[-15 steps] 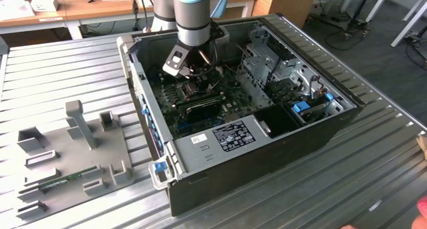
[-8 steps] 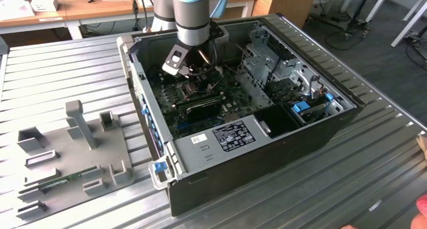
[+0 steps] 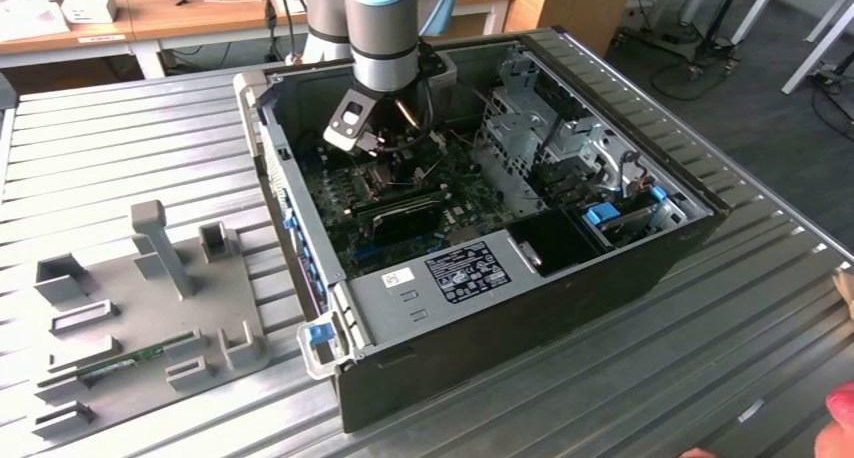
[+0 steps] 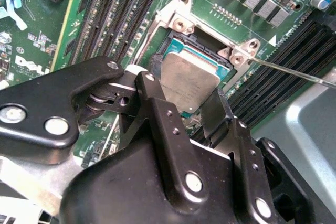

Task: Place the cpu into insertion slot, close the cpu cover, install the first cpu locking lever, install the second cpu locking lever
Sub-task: 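Place the cpu into insertion slot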

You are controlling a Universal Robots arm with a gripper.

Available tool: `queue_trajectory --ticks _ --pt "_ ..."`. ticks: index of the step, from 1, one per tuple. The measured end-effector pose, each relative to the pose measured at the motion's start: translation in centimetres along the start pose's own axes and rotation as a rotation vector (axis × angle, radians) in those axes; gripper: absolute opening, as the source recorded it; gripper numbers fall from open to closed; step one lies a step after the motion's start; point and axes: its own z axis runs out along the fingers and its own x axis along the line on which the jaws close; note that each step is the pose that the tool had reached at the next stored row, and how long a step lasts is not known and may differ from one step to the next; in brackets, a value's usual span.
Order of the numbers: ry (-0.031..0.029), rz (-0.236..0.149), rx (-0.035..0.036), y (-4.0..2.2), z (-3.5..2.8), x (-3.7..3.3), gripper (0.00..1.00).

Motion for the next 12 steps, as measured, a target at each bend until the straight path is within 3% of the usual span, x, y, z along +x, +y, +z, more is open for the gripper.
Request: queue_trajectory --ticks 12 --pt "-0.0001 0.000 0.0001 -0.06 0.09 0.00 0.54"
